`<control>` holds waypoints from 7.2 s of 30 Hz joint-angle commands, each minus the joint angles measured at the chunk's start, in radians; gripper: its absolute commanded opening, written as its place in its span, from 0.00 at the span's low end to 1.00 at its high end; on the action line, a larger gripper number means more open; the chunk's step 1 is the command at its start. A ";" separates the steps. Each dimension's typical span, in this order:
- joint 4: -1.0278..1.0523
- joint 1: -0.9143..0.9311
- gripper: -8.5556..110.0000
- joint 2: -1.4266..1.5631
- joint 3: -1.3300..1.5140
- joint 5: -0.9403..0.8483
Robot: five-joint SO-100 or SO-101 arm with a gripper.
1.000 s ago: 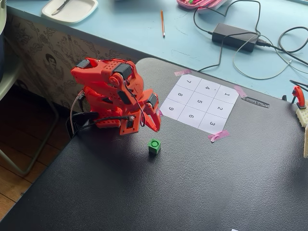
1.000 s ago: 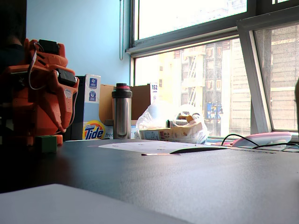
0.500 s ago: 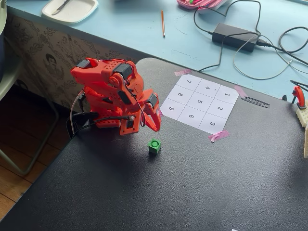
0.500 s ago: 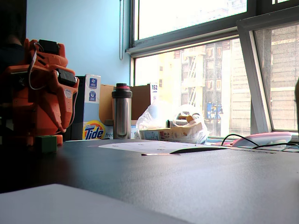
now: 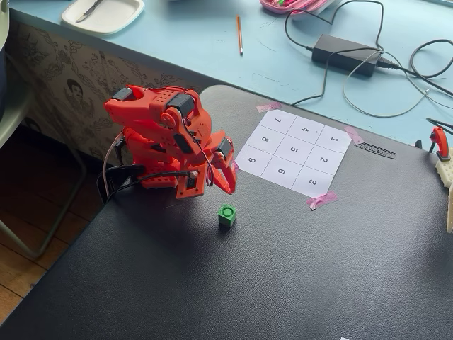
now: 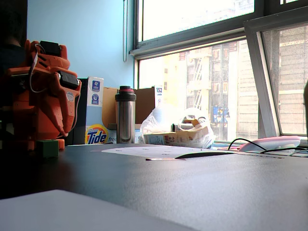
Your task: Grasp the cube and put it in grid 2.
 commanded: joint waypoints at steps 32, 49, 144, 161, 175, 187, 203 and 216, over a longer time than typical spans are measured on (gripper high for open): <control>0.014 0.035 0.25 -0.534 -0.525 0.018; -0.021 0.247 0.34 -0.934 -0.630 -0.029; -0.041 -0.676 0.07 -2.117 -1.882 0.170; -0.143 -0.641 0.19 -2.184 -1.822 0.172; 0.035 -0.637 0.34 -1.965 -1.980 0.149; 0.305 -0.331 0.30 -1.310 -1.815 0.023; 0.187 0.009 0.27 -0.589 -0.709 -0.026; 0.017 -0.063 0.10 -0.319 -0.216 -0.071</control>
